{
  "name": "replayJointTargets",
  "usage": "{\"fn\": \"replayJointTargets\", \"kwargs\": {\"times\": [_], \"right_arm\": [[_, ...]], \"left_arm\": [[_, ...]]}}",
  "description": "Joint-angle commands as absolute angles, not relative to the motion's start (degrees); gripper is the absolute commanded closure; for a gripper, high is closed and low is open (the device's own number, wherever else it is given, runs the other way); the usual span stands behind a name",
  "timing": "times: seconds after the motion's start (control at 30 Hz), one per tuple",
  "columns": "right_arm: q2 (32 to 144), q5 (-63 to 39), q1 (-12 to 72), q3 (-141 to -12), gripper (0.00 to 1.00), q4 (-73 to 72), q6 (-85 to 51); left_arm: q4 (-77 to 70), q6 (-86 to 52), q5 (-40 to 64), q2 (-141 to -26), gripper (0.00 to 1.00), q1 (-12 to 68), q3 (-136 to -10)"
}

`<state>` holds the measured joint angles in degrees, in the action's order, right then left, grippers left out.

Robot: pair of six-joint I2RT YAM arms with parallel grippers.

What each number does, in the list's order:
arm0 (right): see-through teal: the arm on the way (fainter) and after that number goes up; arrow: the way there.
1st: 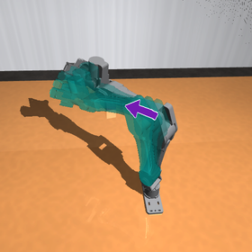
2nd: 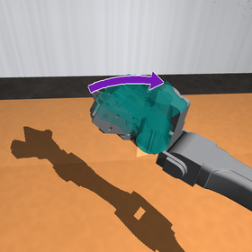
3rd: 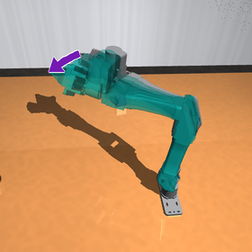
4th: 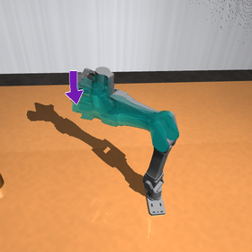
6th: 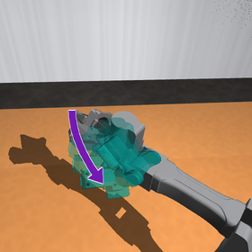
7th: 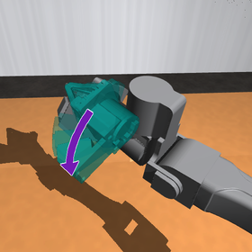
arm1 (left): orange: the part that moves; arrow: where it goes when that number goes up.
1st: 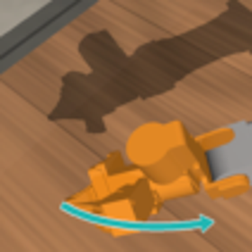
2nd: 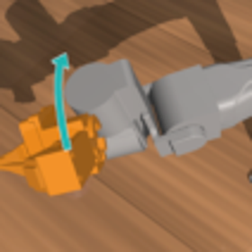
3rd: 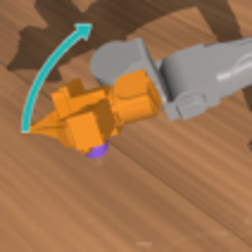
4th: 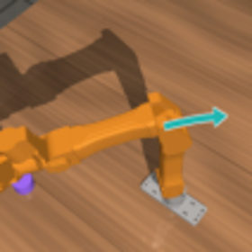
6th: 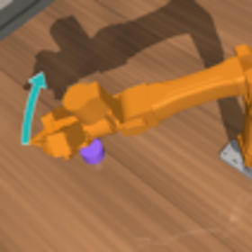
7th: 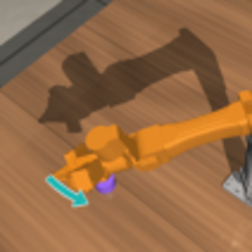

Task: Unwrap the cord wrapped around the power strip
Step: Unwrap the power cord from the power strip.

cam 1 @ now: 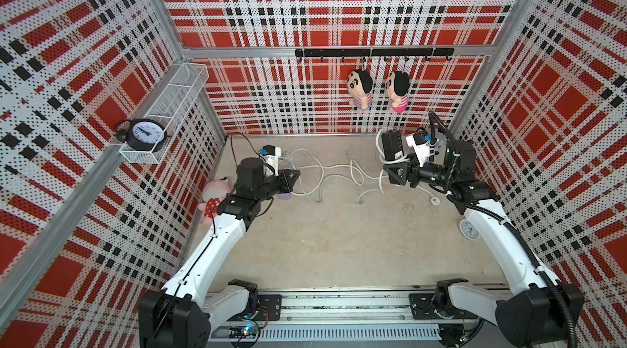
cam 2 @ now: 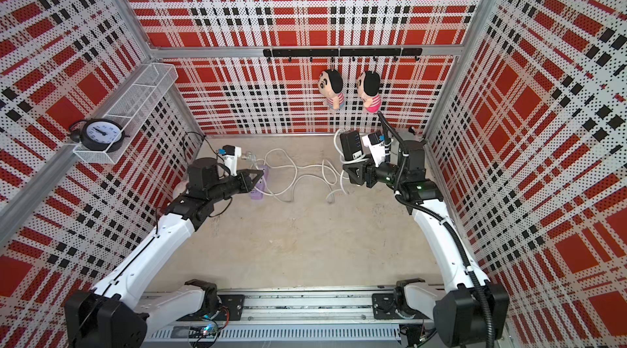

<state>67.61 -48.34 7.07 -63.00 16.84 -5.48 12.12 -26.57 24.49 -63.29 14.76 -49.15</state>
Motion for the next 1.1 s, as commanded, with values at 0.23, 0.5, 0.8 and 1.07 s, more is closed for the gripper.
{"fn": "replayJointTargets", "kwargs": {"times": [0.23, 0.5, 0.8, 1.07], "right_arm": [[68.7, -43.0, 7.0, -65.2, 0.91, 20.5, -3.5], [68.2, -39.3, 7.0, -64.5, 0.91, 23.6, -1.5], [68.8, -37.9, 7.0, -62.9, 0.91, 22.6, -3.1], [68.7, -38.9, 7.0, -62.5, 0.90, 22.7, -3.8]], "left_arm": [[9.3, -33.2, 11.5, -58.8, 1.00, 19.0, -37.8], [10.7, -37.1, 9.3, -56.6, 0.98, 14.6, -28.8], [9.5, -44.2, 3.0, -49.5, 0.82, 12.5, -19.0], [11.3, -43.3, -4.2, -47.1, 0.18, 12.6, -20.7]]}}
